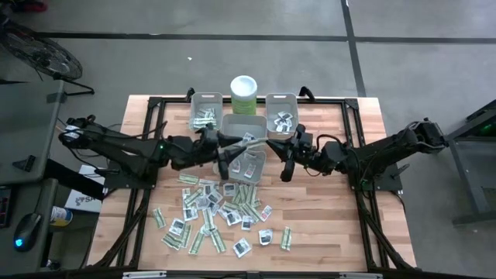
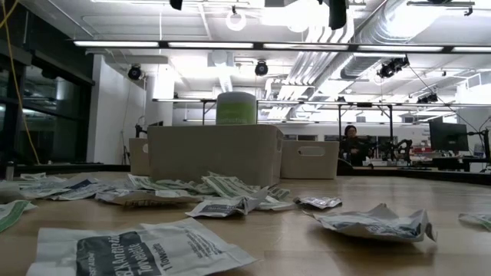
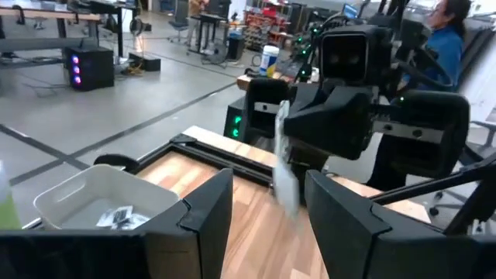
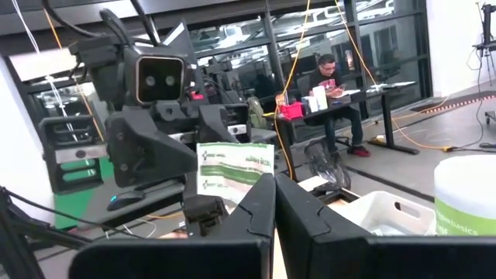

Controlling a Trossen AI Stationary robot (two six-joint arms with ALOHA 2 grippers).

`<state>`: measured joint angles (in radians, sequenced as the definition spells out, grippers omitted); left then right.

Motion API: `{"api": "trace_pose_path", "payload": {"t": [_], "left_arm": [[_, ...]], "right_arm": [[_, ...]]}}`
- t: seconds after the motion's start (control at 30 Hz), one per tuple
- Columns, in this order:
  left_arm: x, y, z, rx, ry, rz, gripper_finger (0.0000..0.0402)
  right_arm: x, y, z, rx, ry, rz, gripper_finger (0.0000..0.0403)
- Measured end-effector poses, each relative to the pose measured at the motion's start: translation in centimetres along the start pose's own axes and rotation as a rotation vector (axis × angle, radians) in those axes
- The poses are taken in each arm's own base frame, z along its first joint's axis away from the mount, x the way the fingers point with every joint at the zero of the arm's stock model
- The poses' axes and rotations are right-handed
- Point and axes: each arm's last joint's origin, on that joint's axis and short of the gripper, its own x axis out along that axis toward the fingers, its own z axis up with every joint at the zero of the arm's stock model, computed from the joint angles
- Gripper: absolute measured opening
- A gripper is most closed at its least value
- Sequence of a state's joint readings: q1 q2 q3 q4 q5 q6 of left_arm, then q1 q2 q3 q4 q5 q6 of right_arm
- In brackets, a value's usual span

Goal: Pick & Place First Aid Supplies
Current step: Put the bandage pack into the left bin

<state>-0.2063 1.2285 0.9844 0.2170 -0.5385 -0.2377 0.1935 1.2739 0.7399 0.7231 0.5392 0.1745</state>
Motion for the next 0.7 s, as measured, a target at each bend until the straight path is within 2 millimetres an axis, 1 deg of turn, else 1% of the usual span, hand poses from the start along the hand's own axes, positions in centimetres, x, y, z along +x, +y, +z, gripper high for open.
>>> {"api": "trace_pose_path", "payload": {"t": [0.2,0.3,0.43,0.57,0.6,0.63,0.7], "left_arm": [[0.3,0.5,0.1,-0.008,0.011,-0.035,0.0162],[0.4,0.6,0.1,-0.011,0.007,-0.025,0.0148],[0.5,0.8,0.2,-0.014,0.007,-0.02,0.01],[0.5,0.8,0.1,-0.008,0.017,-0.016,0.0026],[0.5,0.8,0.0,-0.007,0.018,-0.016,0.0014],[0.5,0.8,0.0,-0.006,0.018,-0.016,0.0008],[0.5,0.8,0.0,-0.006,0.018,-0.016,0.0011]], "right_arm": [[0.3,-0.5,0.1,-0.004,0.0,0.011,0.0],[0.5,-0.8,0.2,-0.006,0.0,0.022,0.0],[0.7,-1.2,0.2,-0.008,0.002,0.041,0.0],[0.8,-1.3,0.3,-0.009,0.005,0.064,0.0],[0.8,-1.3,0.3,-0.009,0.005,0.065,0.0],[0.8,-1.3,0.3,-0.01,0.006,0.066,0.0],[0.8,-1.3,0.3,-0.011,0.006,0.066,0.0]]}}
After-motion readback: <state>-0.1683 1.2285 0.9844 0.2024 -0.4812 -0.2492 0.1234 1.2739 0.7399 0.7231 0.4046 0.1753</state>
